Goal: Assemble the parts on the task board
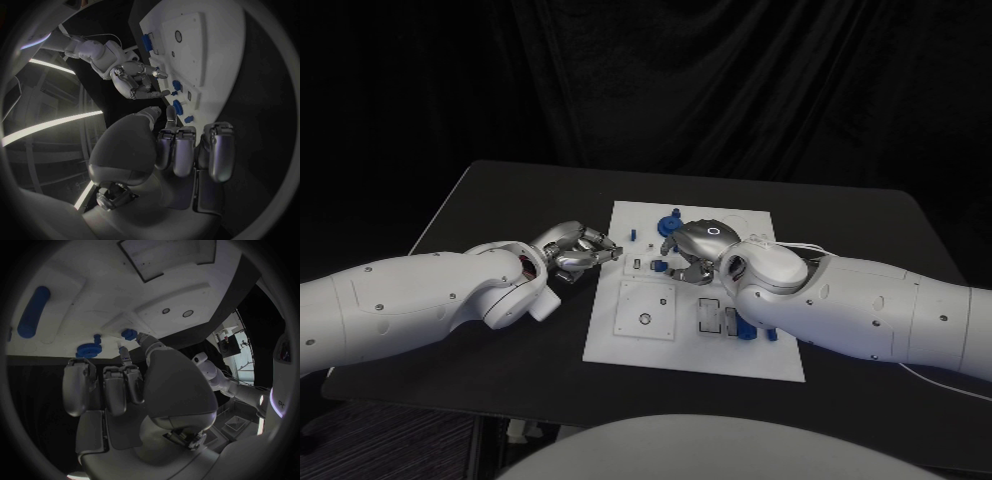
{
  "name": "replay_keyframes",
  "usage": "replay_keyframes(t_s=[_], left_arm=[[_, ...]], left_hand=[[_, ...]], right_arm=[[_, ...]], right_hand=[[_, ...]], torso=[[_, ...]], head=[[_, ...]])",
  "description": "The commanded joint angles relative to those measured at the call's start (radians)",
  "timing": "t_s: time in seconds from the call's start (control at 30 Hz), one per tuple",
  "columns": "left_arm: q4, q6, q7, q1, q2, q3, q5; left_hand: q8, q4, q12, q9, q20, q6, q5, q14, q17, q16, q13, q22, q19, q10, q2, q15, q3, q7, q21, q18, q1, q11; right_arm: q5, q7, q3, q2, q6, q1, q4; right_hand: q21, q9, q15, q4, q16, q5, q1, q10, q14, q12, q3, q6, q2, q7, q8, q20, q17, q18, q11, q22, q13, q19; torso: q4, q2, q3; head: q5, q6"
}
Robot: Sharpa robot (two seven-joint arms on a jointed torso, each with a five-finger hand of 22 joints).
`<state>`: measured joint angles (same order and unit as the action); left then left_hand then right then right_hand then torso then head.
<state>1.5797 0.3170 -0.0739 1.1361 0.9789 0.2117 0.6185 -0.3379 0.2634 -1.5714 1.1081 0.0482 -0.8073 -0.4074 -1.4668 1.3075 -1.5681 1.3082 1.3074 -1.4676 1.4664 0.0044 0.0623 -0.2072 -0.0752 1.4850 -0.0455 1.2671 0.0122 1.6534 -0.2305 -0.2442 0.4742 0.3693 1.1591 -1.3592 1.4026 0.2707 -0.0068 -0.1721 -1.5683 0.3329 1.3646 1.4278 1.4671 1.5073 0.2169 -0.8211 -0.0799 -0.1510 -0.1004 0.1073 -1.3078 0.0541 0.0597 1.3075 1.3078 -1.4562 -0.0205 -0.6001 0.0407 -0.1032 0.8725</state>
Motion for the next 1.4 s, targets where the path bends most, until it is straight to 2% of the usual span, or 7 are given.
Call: replay_keyframes(t_s=[0.03, 0.4, 0.6, 0.83, 1.03, 1.13, 1.4], left_arm=[[-0.001, -0.017, -0.006, 0.002, -0.005, -0.001, -0.009], [-0.010, -0.026, -0.003, 0.002, -0.017, -0.001, -0.009], [-0.015, -0.031, -0.001, 0.002, -0.021, -0.001, -0.009], [-0.025, -0.041, 0.000, 0.001, -0.031, -0.001, -0.009], [-0.032, -0.050, 0.003, 0.001, -0.040, -0.001, -0.009], [-0.036, -0.053, 0.003, 0.000, -0.046, -0.001, -0.009], [-0.045, -0.075, 0.011, -0.001, -0.058, -0.001, -0.009]], left_hand=[[-0.005, -0.002, 0.001, -0.002, 0.008, 0.002, -0.005, -0.104, 0.263, -0.003, 0.263, 0.190, -0.026, 0.104, -0.001, -0.006, 0.007, 0.004, -0.005, 0.014, 0.010, -0.008], [-0.001, -0.003, 0.001, -0.008, 0.008, 0.012, -0.007, -0.104, 0.263, -0.003, 0.263, 0.189, -0.024, 0.104, -0.002, -0.006, 0.009, 0.001, -0.007, 0.013, 0.015, -0.010], [0.000, -0.002, 0.001, -0.010, 0.008, 0.014, -0.007, -0.104, 0.263, -0.003, 0.263, 0.188, -0.023, 0.104, -0.001, -0.007, 0.009, 0.000, -0.008, 0.013, 0.015, -0.010], [0.000, -0.001, 0.001, -0.011, 0.008, 0.014, -0.007, -0.104, 0.263, -0.003, 0.263, 0.187, -0.022, 0.104, 0.001, -0.007, 0.009, 0.000, -0.010, 0.012, 0.016, -0.011], [0.000, -0.001, 0.001, -0.013, 0.008, 0.014, -0.007, -0.104, 0.263, -0.003, 0.263, 0.186, -0.020, 0.104, 0.003, -0.007, 0.008, 0.000, -0.012, 0.012, 0.017, -0.011], [0.001, -0.001, 0.001, -0.014, 0.008, 0.014, -0.008, -0.104, 0.263, -0.003, 0.263, 0.184, -0.018, 0.104, 0.005, -0.008, 0.008, 0.000, -0.014, 0.011, 0.018, -0.011], [0.008, -0.002, 0.001, -0.026, 0.011, 0.026, -0.001, -0.104, 0.263, -0.003, 0.263, 0.180, -0.013, 0.104, 0.008, -0.010, 0.008, -0.005, -0.021, 0.009, 0.027, -0.015]], right_arm=[[0.011, -0.018, 0.002, -0.010, 0.008, -0.010, 0.018], [0.011, -0.003, 0.004, -0.049, 0.017, -0.033, 0.070], [0.011, 0.007, 0.004, -0.053, 0.018, -0.039, 0.079], [0.011, 0.018, 0.005, -0.054, 0.024, -0.041, 0.084], [0.011, 0.018, 0.005, -0.058, 0.024, -0.042, 0.091], [0.011, 0.020, 0.005, -0.060, 0.033, -0.042, 0.095], [0.011, 0.040, 0.005, -0.050, 0.109, -0.043, 0.085]], right_hand=[[-0.006, -0.002, 0.010, 0.008, -0.002, 0.006, 0.004, -0.005, 0.103, -0.005, 0.001, 0.010, 0.004, -0.001, 0.008, 0.003, -0.262, -0.008, 0.004, 0.202, 0.118, 0.003], [-0.008, -0.002, 0.012, 0.007, 0.000, 0.000, 0.003, -0.005, 0.101, -0.005, 0.004, 0.007, 0.010, -0.002, 0.006, 0.005, -0.259, -0.007, 0.007, 0.201, 0.119, 0.005], [-0.013, 0.008, 0.017, 0.016, 0.003, 0.014, 0.008, -0.010, 0.097, -0.007, 0.016, -0.045, 0.018, 0.000, -0.019, 0.011, -0.252, -0.005, 0.012, 0.199, 0.116, 0.011], [-0.012, 0.048, 0.009, 0.043, 0.005, 0.065, 0.026, -0.014, 0.096, -0.010, 0.036, -0.142, 0.029, 0.020, -0.075, 0.007, -0.250, -0.004, 0.000, 0.199, 0.115, 0.014], [-0.013, 0.064, 0.005, 0.064, 0.006, 0.067, 0.037, -0.017, 0.094, -0.013, 0.043, -0.144, 0.024, 0.023, -0.081, 0.002, -0.247, -0.004, -0.004, 0.198, 0.111, 0.016], [-0.012, 0.090, 0.000, 0.081, 0.006, 0.062, 0.046, -0.017, 0.094, -0.014, 0.048, -0.163, 0.029, 0.031, -0.101, -0.002, -0.247, -0.004, -0.010, 0.198, 0.112, 0.016], [0.002, 0.140, -0.008, 0.107, -0.001, 0.089, 0.059, -0.007, 0.102, -0.012, 0.054, -0.175, 0.040, 0.040, -0.134, -0.010, -0.260, -0.008, -0.019, 0.203, 0.119, 0.008]], torso=[[-0.0016, 0.001, 0.0013], [0.0009, 0.002, 0.0016], [0.0006, 0.002, 0.0020], [0.0003, 0.003, 0.0027], [0.0014, 0.003, 0.0033], [0.0012, 0.003, 0.0035], [0.0010, 0.003, 0.0036]], head=[[-0.002, 0.000], [-0.004, 0.000], [-0.007, 0.000], [-0.003, 0.000], [-0.002, 0.000], [-0.001, 0.000], [-0.003, 0.000]])
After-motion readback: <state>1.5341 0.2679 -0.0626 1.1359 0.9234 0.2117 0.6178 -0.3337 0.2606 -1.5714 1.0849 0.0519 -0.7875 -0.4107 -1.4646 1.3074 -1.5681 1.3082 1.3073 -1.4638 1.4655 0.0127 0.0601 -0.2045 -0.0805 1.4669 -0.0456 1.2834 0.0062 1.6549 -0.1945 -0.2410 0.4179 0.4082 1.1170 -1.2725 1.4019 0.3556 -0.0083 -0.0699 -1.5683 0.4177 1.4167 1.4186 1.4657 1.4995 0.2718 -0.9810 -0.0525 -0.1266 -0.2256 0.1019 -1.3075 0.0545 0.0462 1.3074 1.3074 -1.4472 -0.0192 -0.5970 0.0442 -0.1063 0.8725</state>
